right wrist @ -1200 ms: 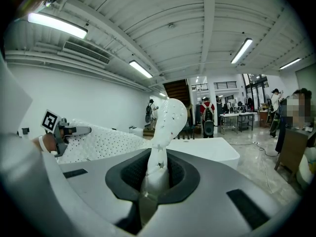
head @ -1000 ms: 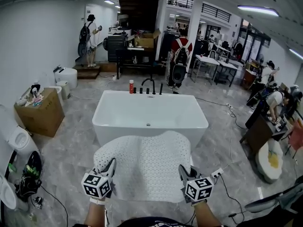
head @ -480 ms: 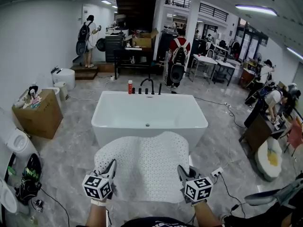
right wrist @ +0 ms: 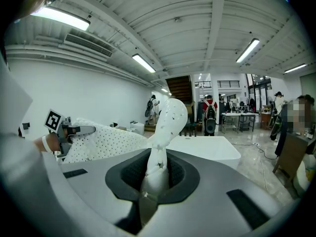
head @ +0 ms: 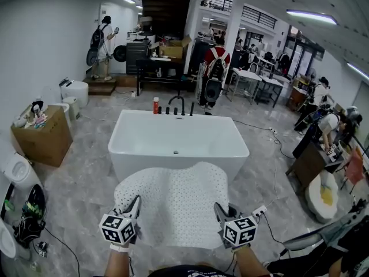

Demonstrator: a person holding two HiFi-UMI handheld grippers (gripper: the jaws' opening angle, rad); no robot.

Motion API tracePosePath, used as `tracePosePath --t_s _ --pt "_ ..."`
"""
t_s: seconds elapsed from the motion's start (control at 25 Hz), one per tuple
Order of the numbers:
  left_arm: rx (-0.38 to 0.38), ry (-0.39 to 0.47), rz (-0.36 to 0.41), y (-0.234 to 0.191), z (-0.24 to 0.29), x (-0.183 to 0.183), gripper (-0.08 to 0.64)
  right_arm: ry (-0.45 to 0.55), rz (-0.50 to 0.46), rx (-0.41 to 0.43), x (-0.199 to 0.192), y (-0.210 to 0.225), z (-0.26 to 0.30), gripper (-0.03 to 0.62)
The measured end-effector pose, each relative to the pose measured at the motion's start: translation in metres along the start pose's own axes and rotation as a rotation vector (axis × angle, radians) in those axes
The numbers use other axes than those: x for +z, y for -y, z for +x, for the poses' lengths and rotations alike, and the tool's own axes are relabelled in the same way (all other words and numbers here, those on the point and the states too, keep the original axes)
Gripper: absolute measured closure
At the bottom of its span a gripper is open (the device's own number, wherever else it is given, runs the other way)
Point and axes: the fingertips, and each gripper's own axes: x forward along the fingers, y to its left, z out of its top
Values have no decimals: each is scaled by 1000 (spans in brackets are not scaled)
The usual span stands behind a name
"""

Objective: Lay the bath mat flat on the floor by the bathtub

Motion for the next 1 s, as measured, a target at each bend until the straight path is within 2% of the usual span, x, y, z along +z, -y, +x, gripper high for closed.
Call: tracePosePath --t_s 0.56,1.0 --pt "11 -7 2 -4 -5 0 537 -11 -12 23 2 -6 6 546" --pt "49 -22 22 -8 27 12 537 9 25 46 10 29 35 546"
